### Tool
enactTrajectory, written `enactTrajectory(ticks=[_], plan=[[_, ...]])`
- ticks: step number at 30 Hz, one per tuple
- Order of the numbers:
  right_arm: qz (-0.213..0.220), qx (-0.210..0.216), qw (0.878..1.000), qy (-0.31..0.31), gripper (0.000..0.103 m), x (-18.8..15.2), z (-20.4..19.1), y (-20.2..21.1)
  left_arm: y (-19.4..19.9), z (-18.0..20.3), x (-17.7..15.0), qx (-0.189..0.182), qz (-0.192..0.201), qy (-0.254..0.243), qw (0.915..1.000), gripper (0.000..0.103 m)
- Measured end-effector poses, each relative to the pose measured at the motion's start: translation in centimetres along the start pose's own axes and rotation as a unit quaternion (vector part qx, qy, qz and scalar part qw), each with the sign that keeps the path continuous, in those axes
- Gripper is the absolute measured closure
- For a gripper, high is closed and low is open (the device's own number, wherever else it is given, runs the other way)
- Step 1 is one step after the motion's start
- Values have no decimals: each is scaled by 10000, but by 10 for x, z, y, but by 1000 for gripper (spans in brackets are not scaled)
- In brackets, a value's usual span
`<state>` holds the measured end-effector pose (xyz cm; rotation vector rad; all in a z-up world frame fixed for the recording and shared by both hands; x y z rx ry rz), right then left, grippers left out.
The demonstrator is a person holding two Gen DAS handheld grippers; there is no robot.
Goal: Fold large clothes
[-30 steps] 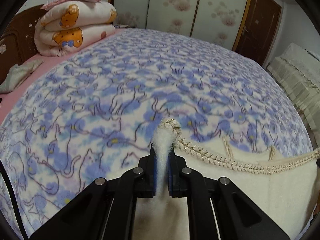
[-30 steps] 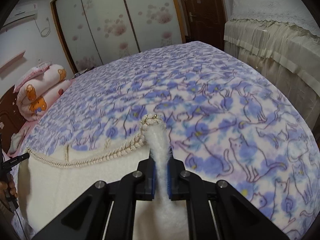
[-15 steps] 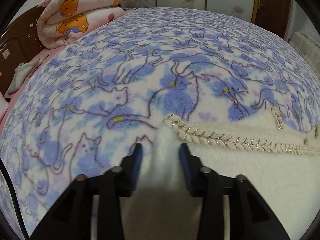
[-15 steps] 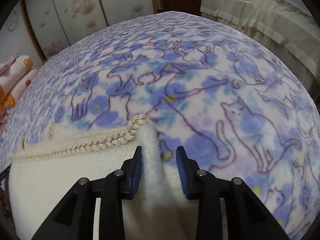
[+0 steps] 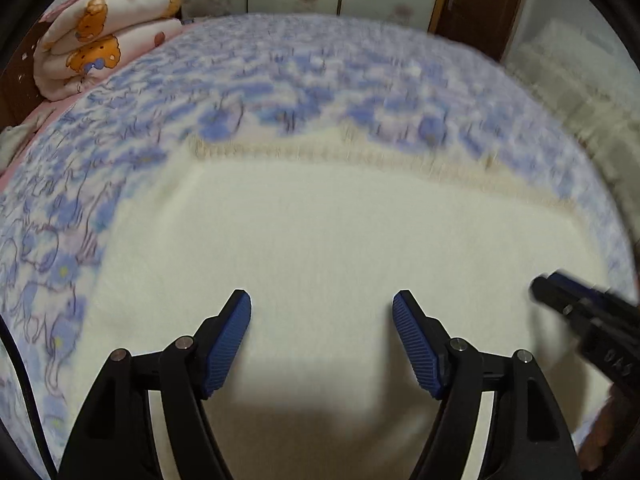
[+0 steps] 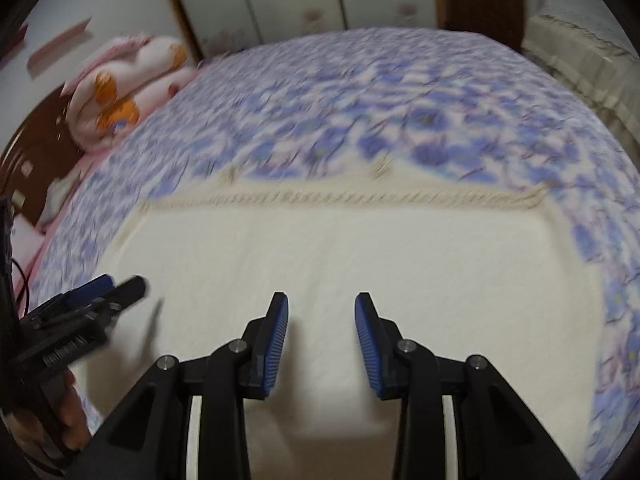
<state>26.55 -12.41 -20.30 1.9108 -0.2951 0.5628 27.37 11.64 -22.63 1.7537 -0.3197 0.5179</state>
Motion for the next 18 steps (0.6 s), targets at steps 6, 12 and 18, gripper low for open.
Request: enactTrajectory(ticks=[6, 12, 18], plan=[[221, -1362, 9904, 40, 89, -28, 72, 32, -14, -55, -13, 547, 196, 168, 9982, 20], [327, -1361, 9880, -653, 86, -55, 155, 72, -22, -89, -21, 259, 100, 248, 9993, 23], [299, -962, 9887, -1108, 83, -52, 125, 83, 3, -84, -23, 146, -231, 588, 9979, 23]])
Point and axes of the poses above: each gripper's, at about its wrist camera, not at the fingertips, and y roughly against the way its jaws point, z to its right, x to its top, the point moved 1 cm from there along -y, roughly the way its jaws point, and after that the axes turned 13 degrees about x, right-handed, at the moved point
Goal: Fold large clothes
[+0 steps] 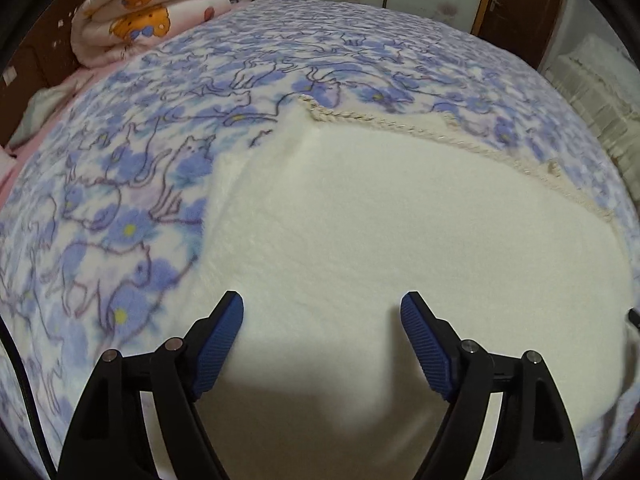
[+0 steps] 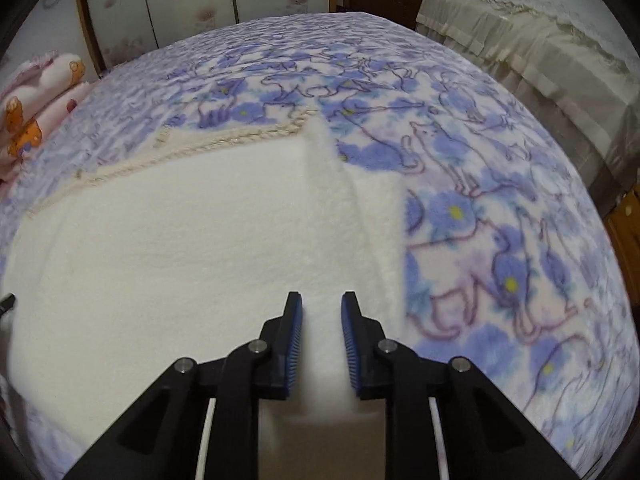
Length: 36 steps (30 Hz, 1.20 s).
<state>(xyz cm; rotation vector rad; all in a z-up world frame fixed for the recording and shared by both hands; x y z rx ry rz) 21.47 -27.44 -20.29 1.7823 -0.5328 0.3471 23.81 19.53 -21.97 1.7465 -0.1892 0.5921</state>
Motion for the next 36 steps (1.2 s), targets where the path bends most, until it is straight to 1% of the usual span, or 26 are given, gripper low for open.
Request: enactTrajectory(ticks=[2, 4, 6, 9, 10, 11, 12, 14, 15, 16, 18, 20, 22, 23, 24, 26, 27, 31, 36], plan=[[30, 417, 9991, 16, 83, -11, -29, 9, 21, 6, -11, -195, 91, 76, 9997, 23], [5, 666, 9975, 234, 83, -23, -62, 15, 42, 16, -24, -430, 193, 39, 9989, 23], [-81, 1036, 9933, 510, 83, -40, -99, 18, 59, 30, -41, -699, 235, -20, 9973, 23], [-304, 1561, 9837, 839, 83, -66, -145, 15, 70, 52, -67, -1021, 148, -108, 9946, 23], [-373, 1637, 9807, 997, 83, -74, -158, 11, 68, 59, -76, -1012, 95, -177, 9947, 23], [-420, 1627, 9793, 1131, 83, -81, -165, 7, 62, 64, -83, -891, 27, -216, 9958, 23], [-486, 1521, 9790, 1267, 83, -88, -169, 1, 58, 65, -90, -733, -12, -242, 9970, 23], [-536, 1392, 9799, 1327, 84, -94, -160, -4, 48, 58, -96, -445, -50, -244, 9987, 23], [-548, 1257, 9821, 1290, 86, -94, -149, -4, 42, 47, -97, -311, -72, -175, 9993, 23], [-553, 1031, 9858, 1206, 86, -93, -132, -4, 39, 36, -97, -308, -101, -76, 9994, 23], [-468, 774, 9915, 933, 87, -87, -92, 1, 34, 13, -96, -372, -171, 144, 9991, 23], [-412, 574, 9957, 604, 102, -85, -49, 9, 31, -8, -97, -229, -216, 304, 9990, 23], [-388, 482, 9974, 365, 103, -86, -17, 16, 26, -22, -100, -79, -265, 407, 9988, 23], [-368, 456, 9978, 296, 103, -88, -8, 20, 22, -30, -102, 125, -335, 502, 9981, 22], [-350, 442, 9981, 240, 103, -89, -1, 24, 14, -40, -103, 200, -392, 640, 9970, 19], [-321, 423, 9984, 187, 103, -91, 4, 26, 10, -54, -106, -79, -476, 982, 9940, 19], [-305, 390, 9986, 175, 103, -92, 2, 27, 8, -58, -107, -114, -483, 1038, 9934, 19], [-310, 144, 9993, 161, 103, -93, -6, 23, 9, -55, -106, -19, -468, 949, 9944, 19], [-283, 199, 9994, 26, 101, -91, -5, 24, 10, -54, -103, -29, -527, 971, 9939, 19]])
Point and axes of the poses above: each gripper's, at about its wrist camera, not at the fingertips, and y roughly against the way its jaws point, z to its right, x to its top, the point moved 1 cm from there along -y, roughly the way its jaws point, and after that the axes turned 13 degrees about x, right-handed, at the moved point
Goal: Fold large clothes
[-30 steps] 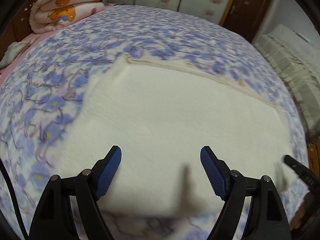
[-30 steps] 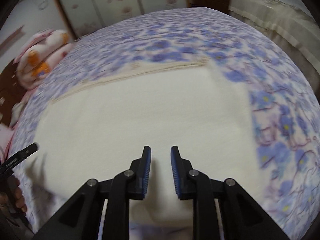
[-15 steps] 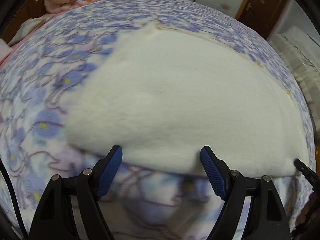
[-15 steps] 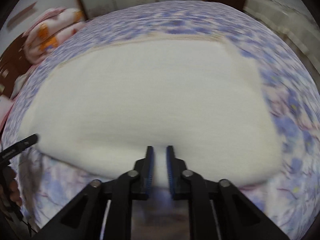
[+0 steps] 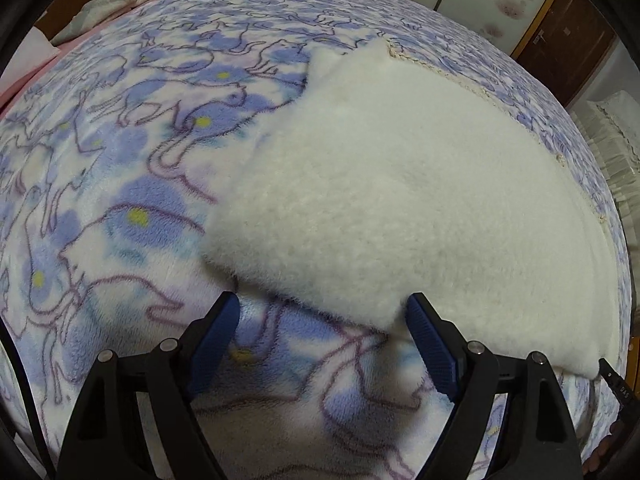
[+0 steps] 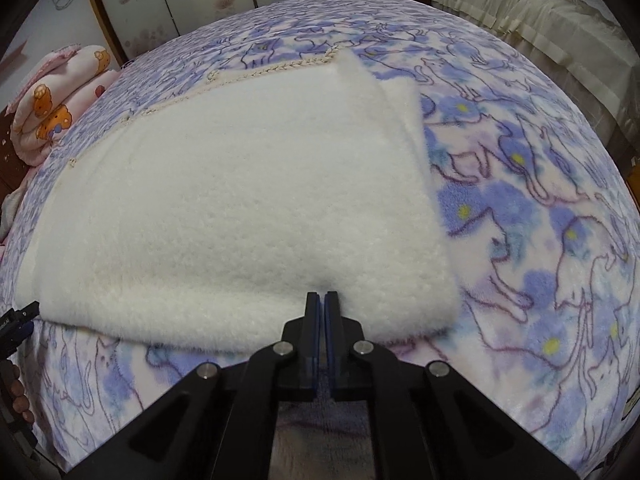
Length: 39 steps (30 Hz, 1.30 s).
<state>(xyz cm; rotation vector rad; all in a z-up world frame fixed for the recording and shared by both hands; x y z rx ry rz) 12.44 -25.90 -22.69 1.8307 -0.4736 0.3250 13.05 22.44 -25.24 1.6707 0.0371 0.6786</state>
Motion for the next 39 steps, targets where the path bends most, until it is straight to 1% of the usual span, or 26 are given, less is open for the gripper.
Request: enactTrajectory(ticks=[5, 7, 10, 16, 24, 25, 27, 29, 30, 32, 35, 39], plan=[[-22, 85, 9998, -166, 100, 1, 1, 5, 8, -1, -1, -37, -71, 42, 10000, 19], [-52, 87, 9998, -192, 100, 0, -1, 8, 15, -1, -2, -141, -75, 92, 9998, 19], [-127, 154, 9995, -248, 99, -4, -5, 13, 30, -2, -3, -241, 24, 120, 9996, 19], [-150, 380, 9988, -262, 99, -15, -17, 27, 61, 1, -8, -360, 244, 13, 9991, 19], [-90, 800, 9965, -244, 99, -25, -42, 47, 86, 5, -29, -826, 209, -143, 9963, 19], [-80, 850, 9961, -225, 98, -26, -46, 49, 85, 7, -31, -881, 177, -161, 9958, 19], [-31, 925, 9955, -183, 92, -29, -54, 53, 83, 8, -38, -999, 89, -177, 9948, 19], [46, 996, 9950, -102, 78, -32, -63, 56, 78, 8, -45, -1207, -16, -163, 9926, 19], [85, 1008, 9949, -54, 76, -32, -67, 57, 74, 7, -48, -1318, -57, -124, 9912, 19], [136, 1015, 9947, 98, 76, -35, -76, 58, 65, 4, -52, -1539, -153, 0, 9880, 19], [100, 1014, 9942, 332, 76, -38, -89, 54, 51, 0, -55, -1857, -263, 222, 9820, 19], [36, 1053, 9931, 517, 76, -40, -99, 46, 33, -3, -52, -2011, -180, 448, 9784, 19]])
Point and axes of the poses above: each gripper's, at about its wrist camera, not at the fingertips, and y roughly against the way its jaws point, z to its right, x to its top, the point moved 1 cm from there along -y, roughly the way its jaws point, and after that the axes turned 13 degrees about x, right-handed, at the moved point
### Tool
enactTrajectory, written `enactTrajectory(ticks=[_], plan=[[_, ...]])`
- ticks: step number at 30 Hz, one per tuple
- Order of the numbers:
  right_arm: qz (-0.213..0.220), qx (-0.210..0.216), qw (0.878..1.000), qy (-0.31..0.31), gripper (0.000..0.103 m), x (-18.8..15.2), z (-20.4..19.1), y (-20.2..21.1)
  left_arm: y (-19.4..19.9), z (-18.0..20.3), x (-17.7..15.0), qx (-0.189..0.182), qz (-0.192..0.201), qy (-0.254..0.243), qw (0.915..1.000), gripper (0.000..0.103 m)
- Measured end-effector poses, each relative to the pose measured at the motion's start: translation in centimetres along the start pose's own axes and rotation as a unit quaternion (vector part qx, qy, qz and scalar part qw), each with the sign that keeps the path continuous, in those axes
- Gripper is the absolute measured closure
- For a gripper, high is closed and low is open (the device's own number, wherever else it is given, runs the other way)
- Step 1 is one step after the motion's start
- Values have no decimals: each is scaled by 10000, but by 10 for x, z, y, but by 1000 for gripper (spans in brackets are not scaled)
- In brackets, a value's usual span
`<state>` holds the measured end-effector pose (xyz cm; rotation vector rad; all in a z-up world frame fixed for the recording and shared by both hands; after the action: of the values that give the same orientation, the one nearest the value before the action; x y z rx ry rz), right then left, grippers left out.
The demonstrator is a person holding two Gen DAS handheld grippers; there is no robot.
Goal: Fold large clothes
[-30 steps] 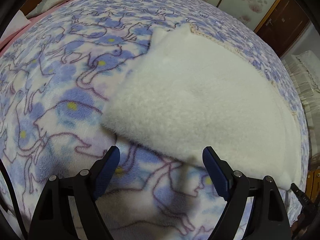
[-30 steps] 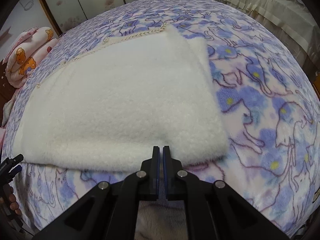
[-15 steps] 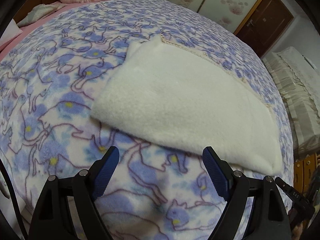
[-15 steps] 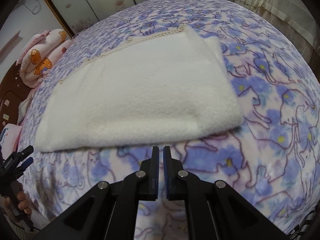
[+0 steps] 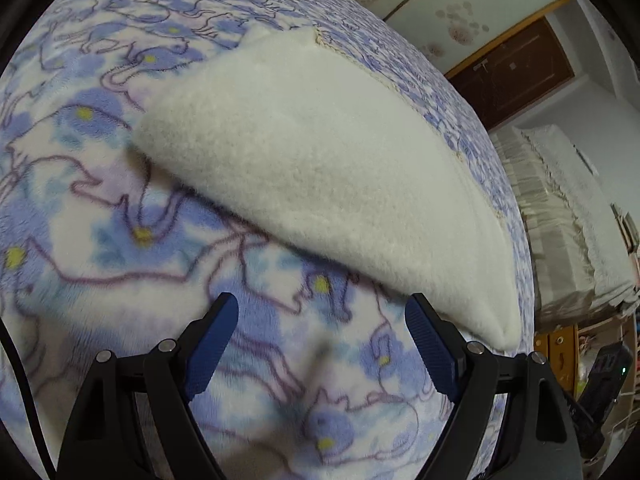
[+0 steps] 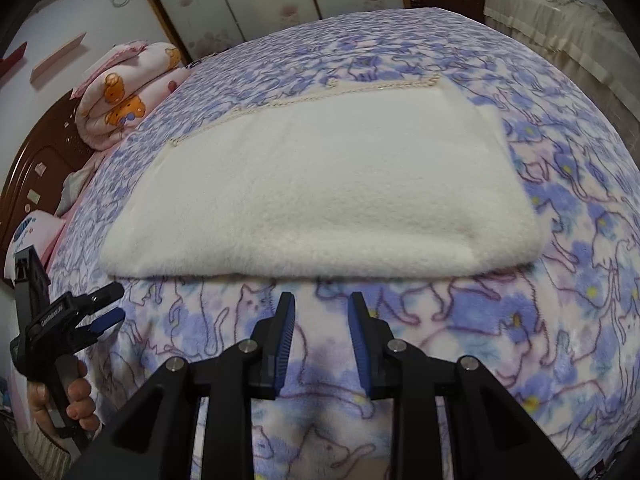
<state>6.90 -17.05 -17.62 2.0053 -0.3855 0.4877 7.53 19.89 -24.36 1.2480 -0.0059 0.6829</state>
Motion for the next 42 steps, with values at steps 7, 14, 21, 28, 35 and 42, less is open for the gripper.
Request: enactTrajectory(ticks=[7, 14, 21, 28, 35, 42], plan=[[-27, 168, 9996, 234, 76, 9, -8, -19, -29, -2, 26, -105, 475, 192, 9986, 19], [80, 307, 9989, 355, 76, 33, -11, -43, -54, 8, 69, -58, 847, 367, 9957, 19], [347, 46, 9959, 829, 76, 81, -25, -73, -54, 28, 98, 189, 1414, 574, 9881, 49], [391, -2, 9910, 1279, 87, 121, -51, -117, -17, 45, 97, 465, 1864, 27, 9814, 83], [-3, -168, 9915, 1290, 87, 104, -49, -155, 34, 104, 87, 355, 2476, -744, 9653, 84], [-244, 1102, 9932, 281, 88, 115, -9, -143, 63, 183, 74, 188, 2688, -1470, 9517, 84]])
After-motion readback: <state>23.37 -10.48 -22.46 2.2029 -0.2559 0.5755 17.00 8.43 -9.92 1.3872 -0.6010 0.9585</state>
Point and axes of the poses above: each gripper's, at about its wrist camera, not at the fingertips, and y roughly against the way its jaws point, z to its right, x to its top, the point moved 1 cm from there along -y, roughly the way its jaws point, and after that the axes turned 13 degrees about x, right-handed, at the moved point
